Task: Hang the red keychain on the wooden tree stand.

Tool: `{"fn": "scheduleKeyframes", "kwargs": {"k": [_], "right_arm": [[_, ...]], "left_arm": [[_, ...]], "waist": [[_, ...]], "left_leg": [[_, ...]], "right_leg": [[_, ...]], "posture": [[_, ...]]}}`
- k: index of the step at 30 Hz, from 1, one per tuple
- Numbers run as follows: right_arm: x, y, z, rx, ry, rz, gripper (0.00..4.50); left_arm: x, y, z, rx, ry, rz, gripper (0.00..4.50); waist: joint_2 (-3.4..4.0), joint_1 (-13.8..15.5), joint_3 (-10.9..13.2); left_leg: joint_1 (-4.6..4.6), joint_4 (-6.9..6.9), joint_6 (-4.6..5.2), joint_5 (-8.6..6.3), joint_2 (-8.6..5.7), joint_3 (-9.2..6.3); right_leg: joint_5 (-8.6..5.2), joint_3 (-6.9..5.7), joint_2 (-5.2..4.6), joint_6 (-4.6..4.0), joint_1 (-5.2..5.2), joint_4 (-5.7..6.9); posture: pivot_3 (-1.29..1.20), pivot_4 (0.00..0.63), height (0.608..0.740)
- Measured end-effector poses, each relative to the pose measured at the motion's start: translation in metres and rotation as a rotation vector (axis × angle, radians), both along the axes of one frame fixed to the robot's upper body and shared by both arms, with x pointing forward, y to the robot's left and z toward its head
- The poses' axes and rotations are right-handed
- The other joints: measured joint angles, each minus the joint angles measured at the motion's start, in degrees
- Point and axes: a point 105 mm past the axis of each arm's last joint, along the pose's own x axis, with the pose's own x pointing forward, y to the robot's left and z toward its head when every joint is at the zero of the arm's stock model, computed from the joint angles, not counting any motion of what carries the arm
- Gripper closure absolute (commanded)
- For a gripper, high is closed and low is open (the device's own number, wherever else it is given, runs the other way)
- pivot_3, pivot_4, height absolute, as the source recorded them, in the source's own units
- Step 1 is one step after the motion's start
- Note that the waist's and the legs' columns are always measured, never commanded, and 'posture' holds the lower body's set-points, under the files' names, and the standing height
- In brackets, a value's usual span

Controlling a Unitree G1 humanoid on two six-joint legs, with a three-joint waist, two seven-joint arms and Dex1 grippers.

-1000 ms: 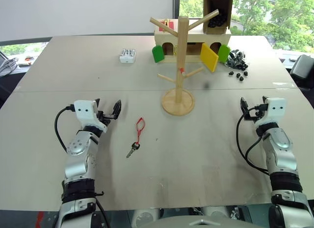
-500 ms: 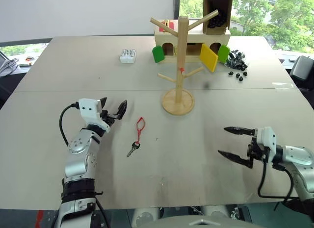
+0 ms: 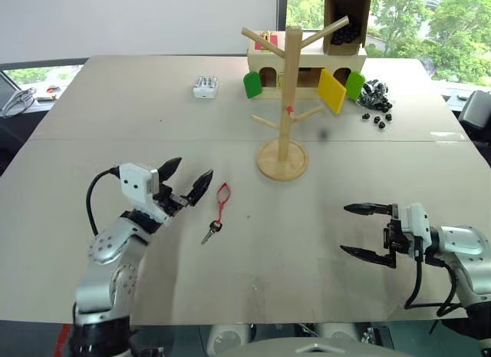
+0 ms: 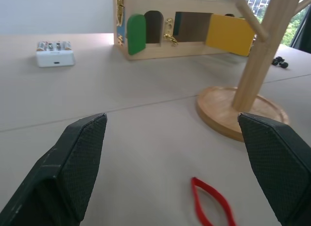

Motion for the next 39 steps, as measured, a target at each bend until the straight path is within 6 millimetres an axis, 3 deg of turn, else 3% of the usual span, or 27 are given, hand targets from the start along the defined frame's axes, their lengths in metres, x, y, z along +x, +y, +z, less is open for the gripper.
{"fn": "scheduleKeyframes", "kwargs": {"k": [10, 27, 39], "right_arm": [[0.006, 0.002, -0.006, 0.001, -0.03, -0.047, 0.0], [0.005, 0.002, -0.004, 0.006, -0.038, -0.054, 0.0], [0.005, 0.001, -0.004, 0.009, -0.045, -0.063, 0.0]], "left_arm": [[-0.036, -0.028, -0.02, 0.066, 0.22, 0.038, 0.06], [-0.026, -0.028, -0.058, 0.097, 0.389, 0.251, 0.06], [-0.014, -0.03, -0.059, 0.093, 0.372, 0.259, 0.06]], "waist": [[0.0, 0.1, 0.0], [0.01, 0.1, 0.0], [0.08, 0.2, 0.0]], "left_leg": [[0.02, 0.02, 0.2, -0.12, -0.02, -0.16], [0.01, 0.04, 0.2, -0.12, -0.04, -0.21], [0.04, 0.11, 0.21, -0.12, -0.04, -0.27]], "right_leg": [[-0.01, 0.07, 0.03, -0.02, 0.08, 0.0], [-0.01, 0.01, 0.05, -0.03, 0.11, -0.01], [-0.01, -0.05, 0.04, -0.03, 0.2, 0.0]], "posture": [[0.0, 0.15, 0.74], [0.0, 0.15, 0.74], [0.0, 0.15, 0.74]]}}
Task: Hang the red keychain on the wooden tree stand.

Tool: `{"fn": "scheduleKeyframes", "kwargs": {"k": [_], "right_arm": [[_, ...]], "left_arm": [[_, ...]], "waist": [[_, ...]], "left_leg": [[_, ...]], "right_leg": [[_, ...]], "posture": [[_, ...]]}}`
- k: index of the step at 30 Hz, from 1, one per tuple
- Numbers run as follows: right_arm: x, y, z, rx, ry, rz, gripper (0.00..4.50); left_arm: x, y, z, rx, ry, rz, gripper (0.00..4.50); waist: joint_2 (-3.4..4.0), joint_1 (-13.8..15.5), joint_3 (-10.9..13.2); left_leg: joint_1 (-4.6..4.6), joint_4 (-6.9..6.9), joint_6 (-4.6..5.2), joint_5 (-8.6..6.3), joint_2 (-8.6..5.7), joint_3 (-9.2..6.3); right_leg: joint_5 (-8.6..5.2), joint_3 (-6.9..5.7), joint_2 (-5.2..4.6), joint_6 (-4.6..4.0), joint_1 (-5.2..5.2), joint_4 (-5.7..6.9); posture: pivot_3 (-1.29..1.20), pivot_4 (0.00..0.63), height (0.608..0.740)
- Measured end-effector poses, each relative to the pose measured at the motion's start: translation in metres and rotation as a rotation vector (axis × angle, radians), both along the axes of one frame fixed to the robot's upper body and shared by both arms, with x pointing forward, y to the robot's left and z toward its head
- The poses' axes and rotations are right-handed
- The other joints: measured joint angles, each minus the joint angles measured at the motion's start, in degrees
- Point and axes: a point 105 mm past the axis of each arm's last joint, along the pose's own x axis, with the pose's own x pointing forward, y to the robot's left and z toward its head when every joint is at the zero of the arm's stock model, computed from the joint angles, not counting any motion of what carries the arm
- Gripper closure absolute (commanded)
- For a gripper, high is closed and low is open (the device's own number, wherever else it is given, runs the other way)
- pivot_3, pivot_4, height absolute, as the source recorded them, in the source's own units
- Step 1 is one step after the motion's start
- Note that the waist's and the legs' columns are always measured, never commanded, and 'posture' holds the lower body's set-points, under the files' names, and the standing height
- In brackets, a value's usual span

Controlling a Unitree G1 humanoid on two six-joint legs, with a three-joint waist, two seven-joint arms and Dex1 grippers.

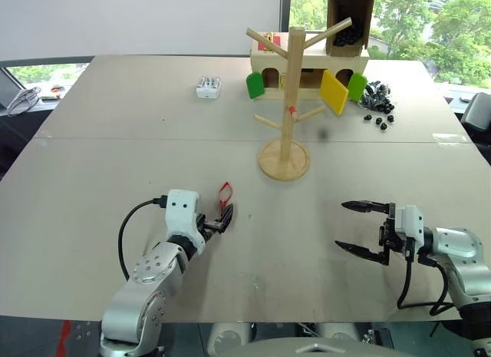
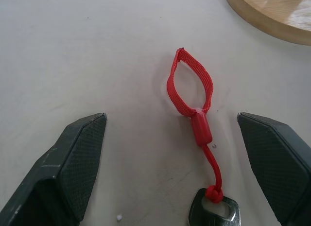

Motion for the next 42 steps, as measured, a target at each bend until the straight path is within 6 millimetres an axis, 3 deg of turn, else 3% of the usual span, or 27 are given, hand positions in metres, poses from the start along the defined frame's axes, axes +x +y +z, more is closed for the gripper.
{"fn": "scheduleKeyframes", "kwargs": {"k": [13, 17, 20, 25, 35, 38, 42], "right_arm": [[-0.002, -0.002, -0.002, 0.005, -0.006, -0.008, 0.0], [-0.003, -0.003, -0.003, 0.008, -0.005, -0.01, 0.0], [-0.003, -0.003, -0.003, 0.009, -0.013, -0.009, 0.0], [-0.002, -0.004, -0.004, 0.014, -0.006, -0.014, 0.0], [0.003, -0.008, 0.0, 0.042, -0.001, -0.053, 0.0], [0.01, -0.015, 0.027, 0.108, 0.01, -0.098, 0.0], [0.011, -0.026, 0.076, 0.167, -0.009, -0.112, 0.0]], "left_arm": [[0.003, -0.006, -0.003, 0.03, 0.01, -0.018, 0.06], [0.003, -0.006, -0.003, 0.022, 0.011, -0.015, 1.09], [0.002, -0.006, -0.004, 0.017, 0.015, -0.012, 2.58], [0.001, -0.006, -0.005, 0.018, 0.023, -0.013, 4.43], [0.002, -0.009, -0.004, 0.016, 0.013, -0.036, 4.43], [0.006, -0.014, -0.004, -0.002, -0.01, -0.087, 4.43], [0.01, -0.023, 0.0, -0.023, -0.067, -0.154, 4.43]], "waist": [[0.11, 0.1, -0.1], [0.12, 0.1, -0.1], [0.12, 0.1, -0.1], [0.12, 0.1, -0.1], [0.13, 0.2, -0.1], [0.18, 0.3, -0.1], [0.17, 0.3, -0.1]], "left_leg": [[0.0, 0.08, 0.01, -0.01, 0.0, -0.08], [-0.01, 0.1, 0.01, -0.01, 0.0, -0.09], [-0.01, 0.1, 0.01, -0.01, 0.0, -0.09], [-0.01, 0.1, 0.02, -0.01, 0.0, -0.09], [-0.02, 0.11, 0.02, -0.01, -0.01, -0.1], [-0.05, 0.15, 0.02, -0.01, -0.02, -0.1], [-0.12, 0.15, 0.03, -0.02, -0.01, -0.17]], "right_leg": [[0.0, -0.02, -0.01, 0.0, 0.08, 0.0], [0.0, -0.01, -0.01, 0.0, 0.08, 0.0], [0.0, -0.01, -0.02, 0.0, 0.08, 0.0], [0.0, -0.02, -0.02, 0.0, 0.08, -0.01], [0.0, -0.02, -0.04, 0.0, 0.08, 0.0], [0.0, -0.06, -0.06, 0.0, 0.08, 0.0], [0.01, -0.07, -0.05, -0.02, 0.05, -0.02]], "posture": [[0.0, 0.15, 0.74], [0.0, 0.15, 0.74], [0.0, 0.15, 0.74], [0.0, 0.15, 0.74], [0.0, 0.15, 0.74], [0.0, 0.15, 0.74], [0.0, 0.15, 0.74]]}}
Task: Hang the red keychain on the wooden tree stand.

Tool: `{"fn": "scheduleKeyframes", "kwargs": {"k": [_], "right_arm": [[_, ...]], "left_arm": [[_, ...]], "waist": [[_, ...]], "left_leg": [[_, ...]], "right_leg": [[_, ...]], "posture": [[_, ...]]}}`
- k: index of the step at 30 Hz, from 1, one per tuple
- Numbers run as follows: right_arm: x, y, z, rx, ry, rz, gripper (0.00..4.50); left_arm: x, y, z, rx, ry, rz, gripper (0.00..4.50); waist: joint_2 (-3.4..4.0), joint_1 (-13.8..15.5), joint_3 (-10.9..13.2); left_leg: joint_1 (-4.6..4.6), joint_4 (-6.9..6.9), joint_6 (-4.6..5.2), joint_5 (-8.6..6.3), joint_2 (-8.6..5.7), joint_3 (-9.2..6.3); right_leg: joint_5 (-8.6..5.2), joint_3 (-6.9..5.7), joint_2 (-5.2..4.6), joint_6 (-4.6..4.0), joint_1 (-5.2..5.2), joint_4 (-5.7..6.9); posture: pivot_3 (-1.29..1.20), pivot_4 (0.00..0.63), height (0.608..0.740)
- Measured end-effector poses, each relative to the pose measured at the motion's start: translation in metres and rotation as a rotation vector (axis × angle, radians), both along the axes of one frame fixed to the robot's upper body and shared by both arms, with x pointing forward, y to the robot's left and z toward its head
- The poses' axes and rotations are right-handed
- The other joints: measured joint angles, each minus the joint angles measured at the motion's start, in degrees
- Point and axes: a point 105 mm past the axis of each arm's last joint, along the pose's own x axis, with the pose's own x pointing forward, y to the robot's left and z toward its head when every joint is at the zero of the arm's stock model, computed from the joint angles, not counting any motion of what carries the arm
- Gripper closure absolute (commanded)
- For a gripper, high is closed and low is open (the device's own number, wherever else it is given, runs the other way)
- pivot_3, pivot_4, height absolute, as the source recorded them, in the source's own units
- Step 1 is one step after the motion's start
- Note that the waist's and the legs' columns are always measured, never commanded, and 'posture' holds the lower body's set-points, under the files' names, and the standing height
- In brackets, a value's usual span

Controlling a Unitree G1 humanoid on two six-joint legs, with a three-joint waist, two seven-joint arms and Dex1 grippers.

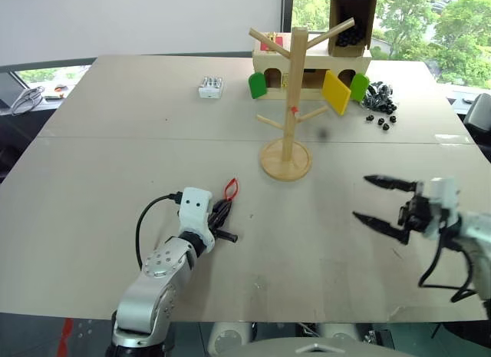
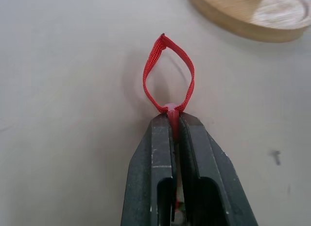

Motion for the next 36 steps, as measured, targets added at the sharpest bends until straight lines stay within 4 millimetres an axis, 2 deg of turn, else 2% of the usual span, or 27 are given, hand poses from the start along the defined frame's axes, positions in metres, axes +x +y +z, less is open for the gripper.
{"fn": "scheduleKeyframes", "kwargs": {"k": [4, 9, 13, 15, 25, 36], "right_arm": [[-0.004, -0.004, 0.05, 0.049, -0.031, 0.005, 0.0], [-0.007, -0.004, 0.092, 0.086, -0.054, 0.012, 0.0], [-0.011, 0.004, 0.11, 0.096, -0.016, 0.047, 0.0], [-0.015, 0.008, 0.115, 0.091, -0.004, 0.067, 0.0], [-0.016, 0.008, 0.11, 0.064, 0.001, 0.061, 0.0], [-0.014, 0.008, 0.108, 0.047, -0.01, 0.043, 0.0]], "left_arm": [[0.01, -0.016, 0.037, -0.07, -0.184, -0.088, 4.43], [0.013, -0.031, 0.087, -0.11, -0.388, -0.172, 4.43], [0.012, -0.046, 0.133, -0.155, -0.554, -0.229, 4.43], [0.009, -0.051, 0.148, -0.157, -0.615, -0.251, 4.43], [0.018, -0.072, 0.145, -0.119, -0.592, -0.32, 4.43], [0.027, -0.092, 0.12, -0.091, -0.553, -0.39, 4.43]], "waist": [[-0.02, 0.1, 0.0], [-0.05, 0.2, 0.0], [-0.11, 0.4, 0.1], [-0.11, 0.5, 0.1], [-0.14, 1.0, 0.1], [-0.15, 1.0, 0.1]], "left_leg": [[-0.02, 0.01, 0.0, 0.0, 0.0, -0.02], [-0.04, 0.01, 0.02, -0.01, -0.02, -0.03], [-0.07, 0.07, 0.02, -0.01, -0.05, -0.04], [-0.07, 0.09, 0.03, -0.01, -0.08, -0.03], [-0.12, 0.31, 0.07, -0.04, -0.1, -0.02], [-0.12, 0.32, 0.08, -0.05, -0.08, -0.01]], "right_leg": [[0.01, -0.01, -0.01, -0.03, 0.01, -0.01], [0.02, -0.01, 0.02, -0.03, 0.01, -0.02], [0.03, -0.01, 0.03, -0.01, 0.02, -0.02], [0.03, 0.01, 0.04, -0.01, 0.03, -0.02], [0.03, -0.03, 0.15, 0.02, 0.03, 0.0], [0.03, -0.01, 0.16, 0.02, 0.03, -0.01]], "posture": [[0.0, 0.15, 0.74], [0.0, 0.15, 0.74], [0.0, 0.15, 0.74], [0.0, 0.15, 0.74], [0.0, 0.15, 0.74], [0.0, 0.15, 0.74]]}}
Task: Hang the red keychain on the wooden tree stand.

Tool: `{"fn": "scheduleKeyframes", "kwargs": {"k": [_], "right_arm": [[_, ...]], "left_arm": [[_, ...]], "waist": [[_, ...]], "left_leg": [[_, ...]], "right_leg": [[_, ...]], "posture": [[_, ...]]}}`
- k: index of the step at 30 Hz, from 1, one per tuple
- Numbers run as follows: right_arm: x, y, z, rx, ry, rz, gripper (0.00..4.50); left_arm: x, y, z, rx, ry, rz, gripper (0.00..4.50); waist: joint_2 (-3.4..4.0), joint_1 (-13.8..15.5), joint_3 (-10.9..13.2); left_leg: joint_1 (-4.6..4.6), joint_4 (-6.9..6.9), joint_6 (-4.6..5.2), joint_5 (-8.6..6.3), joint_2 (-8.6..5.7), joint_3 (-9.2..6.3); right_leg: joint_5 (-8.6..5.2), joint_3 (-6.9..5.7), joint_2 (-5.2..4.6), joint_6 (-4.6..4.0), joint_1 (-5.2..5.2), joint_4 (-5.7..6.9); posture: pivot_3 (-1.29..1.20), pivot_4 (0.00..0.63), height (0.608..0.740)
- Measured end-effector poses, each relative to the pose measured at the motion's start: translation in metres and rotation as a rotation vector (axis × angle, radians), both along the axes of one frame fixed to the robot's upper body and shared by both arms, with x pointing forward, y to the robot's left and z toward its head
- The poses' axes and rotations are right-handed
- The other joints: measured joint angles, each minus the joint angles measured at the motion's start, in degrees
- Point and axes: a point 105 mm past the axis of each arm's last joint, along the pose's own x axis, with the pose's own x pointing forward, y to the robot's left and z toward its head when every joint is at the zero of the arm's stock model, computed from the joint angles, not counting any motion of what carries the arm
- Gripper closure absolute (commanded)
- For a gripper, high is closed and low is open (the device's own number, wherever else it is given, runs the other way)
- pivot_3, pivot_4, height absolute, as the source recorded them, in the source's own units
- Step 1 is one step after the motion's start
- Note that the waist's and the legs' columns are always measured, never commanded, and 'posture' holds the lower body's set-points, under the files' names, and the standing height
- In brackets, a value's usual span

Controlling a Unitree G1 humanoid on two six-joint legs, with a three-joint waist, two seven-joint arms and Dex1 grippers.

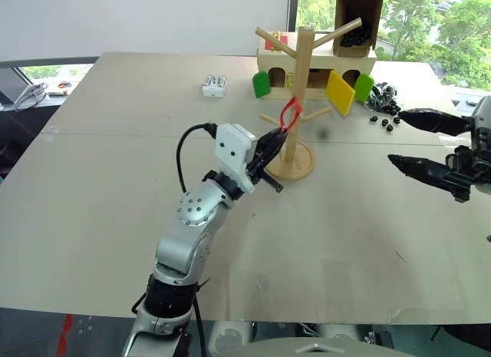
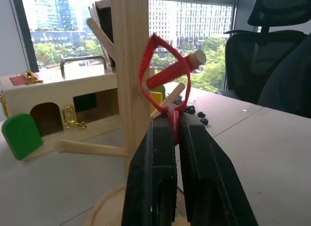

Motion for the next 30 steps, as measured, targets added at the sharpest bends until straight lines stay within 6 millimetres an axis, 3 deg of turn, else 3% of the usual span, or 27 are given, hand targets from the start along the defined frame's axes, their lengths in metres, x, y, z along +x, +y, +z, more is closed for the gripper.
{"fn": "scheduleKeyframes", "kwargs": {"k": [9, 16, 22, 30], "right_arm": [[-0.001, 0.002, 0.0, -0.005, -0.007, 0.003, 0.0], [-0.004, 0.005, 0.0, -0.006, -0.017, 0.01, 0.0], [-0.003, 0.004, -0.001, -0.002, -0.013, 0.001, 0.0], [-0.003, 0.005, 0.001, 0.0, -0.022, -0.007, 0.0]], "left_arm": [[-0.006, -0.004, 0.014, -0.035, -0.092, -0.036, 4.43], [-0.007, -0.005, 0.013, -0.034, -0.084, -0.047, 4.43], [-0.004, -0.008, 0.006, 0.041, -0.083, -0.026, 4.43], [0.014, -0.014, -0.006, 0.111, -0.056, 0.038, 4.43]], "waist": [[0.0, 0.0, 0.0], [0.0, 0.0, 0.0], [0.0, 0.0, 0.0], [-0.01, 0.0, 0.0]], "left_leg": [[0.0, 0.0, 0.0, 0.0, 0.03, 0.0], [0.0, 0.0, 0.01, 0.0, 0.02, 0.0], [0.0, 0.0, 0.01, -0.01, 0.01, 0.0], [-0.01, 0.01, 0.03, -0.02, 0.02, 0.0]], "right_leg": [[0.0, 0.01, 0.0, 0.0, 0.0, 0.0], [0.0, 0.0, 0.0, 0.0, 0.0, 0.0], [0.0, -0.02, 0.0, 0.0, 0.0, 0.0], [0.0, -0.05, 0.0, 0.0, 0.0, 0.0]], "posture": [[0.0, 0.15, 0.74], [0.0, 0.15, 0.74], [0.0, 0.15, 0.74], [0.0, 0.15, 0.74]]}}
